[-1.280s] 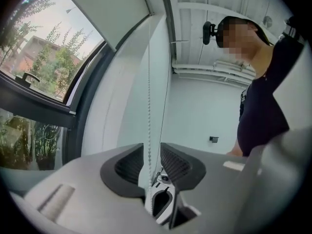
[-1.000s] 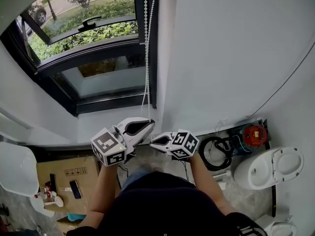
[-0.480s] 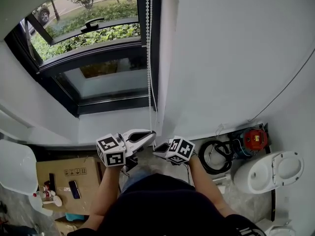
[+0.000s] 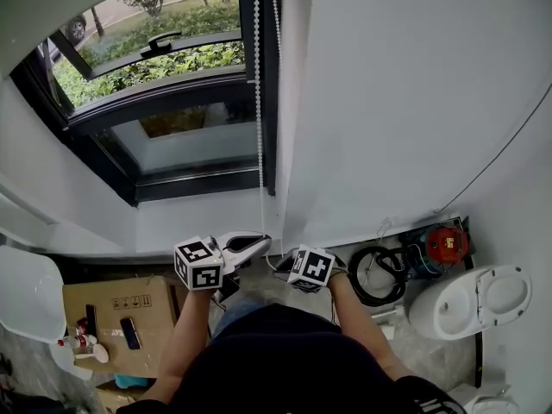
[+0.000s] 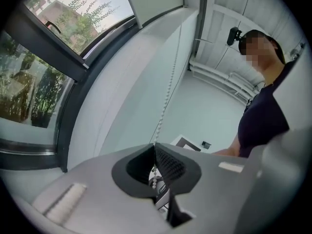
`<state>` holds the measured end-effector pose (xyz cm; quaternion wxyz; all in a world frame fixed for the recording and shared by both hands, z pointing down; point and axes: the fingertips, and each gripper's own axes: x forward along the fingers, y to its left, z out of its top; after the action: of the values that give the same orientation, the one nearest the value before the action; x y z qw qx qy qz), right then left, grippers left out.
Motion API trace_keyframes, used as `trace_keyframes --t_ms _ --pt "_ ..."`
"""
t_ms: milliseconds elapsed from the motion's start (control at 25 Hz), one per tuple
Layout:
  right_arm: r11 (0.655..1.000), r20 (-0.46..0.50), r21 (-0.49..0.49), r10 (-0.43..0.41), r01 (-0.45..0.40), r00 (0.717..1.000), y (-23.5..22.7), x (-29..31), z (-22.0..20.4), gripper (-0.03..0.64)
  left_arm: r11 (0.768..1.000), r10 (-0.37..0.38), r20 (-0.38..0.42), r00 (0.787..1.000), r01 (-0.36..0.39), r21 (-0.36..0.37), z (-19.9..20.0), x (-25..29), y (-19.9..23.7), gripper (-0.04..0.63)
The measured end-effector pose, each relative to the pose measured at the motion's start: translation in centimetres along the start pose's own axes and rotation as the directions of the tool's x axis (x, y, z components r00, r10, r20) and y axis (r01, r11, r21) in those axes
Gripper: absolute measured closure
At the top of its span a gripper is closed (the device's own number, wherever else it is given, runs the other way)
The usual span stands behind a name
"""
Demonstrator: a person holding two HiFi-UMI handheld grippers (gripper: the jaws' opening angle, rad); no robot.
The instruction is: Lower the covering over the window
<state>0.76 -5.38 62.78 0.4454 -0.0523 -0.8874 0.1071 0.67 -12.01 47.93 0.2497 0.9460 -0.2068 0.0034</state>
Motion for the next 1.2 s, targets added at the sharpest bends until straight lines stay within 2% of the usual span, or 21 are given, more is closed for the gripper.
trace_keyframes --t_ms 240,400,560,720,840,1040,1120,1200 --pt "1.000 0.043 0.014 -0.027 0.026 0.999 -0.5 -1.1 0.8 0.603 0.993 0.086 -0.057 0.995 -0.081 0.082 0.2 -0.9 1.9 0.581" --pt "0.998 0.054 0.014 -0.054 0.054 0.997 -1.1 -1.7 1.0 0.603 0.980 0.148 -0.092 0.985 -0.134 0.145 0.2 -1.1 2.9 0.582" --pt "0.996 0.090 -0.020 -0.086 0.088 0.992 -1.4 -3.3 2.2 0.601 0.986 0.121 -0.118 0.986 -0.106 0.129 0.1 -0.8 2.7 0.583" --pt "0.998 0.232 0.003 -0.063 0.064 0.971 -1.3 -7.2 5.1 0.600 0.991 0.092 -0.110 0.990 -0.081 0.104 0.0 -0.5 2.2 0.583" --pt "0.998 0.369 -0.006 -0.052 0.058 0.928 -0.9 -11.3 8.0 0.600 0.993 0.081 -0.105 0.991 -0.071 0.098 -0.1 -0.3 2.0 0.583" --pt "0.990 0.541 -0.047 -0.088 0.134 0.837 -0.1 -17.7 11.8 0.600 0.994 0.074 -0.097 0.992 -0.066 0.085 -0.1 -0.4 1.9 0.583" --pt "0.985 0.608 -0.059 -0.093 0.161 0.789 0.4 -20.1 13.1 0.600 0.995 0.071 -0.097 0.993 -0.063 0.083 -0.2 -0.3 1.9 0.583" --pt "0.982 0.693 -0.070 -0.077 0.173 0.717 1.2 -22.7 14.6 0.600 0.995 0.069 -0.101 0.992 -0.061 0.083 -0.3 -0.2 1.9 0.583"
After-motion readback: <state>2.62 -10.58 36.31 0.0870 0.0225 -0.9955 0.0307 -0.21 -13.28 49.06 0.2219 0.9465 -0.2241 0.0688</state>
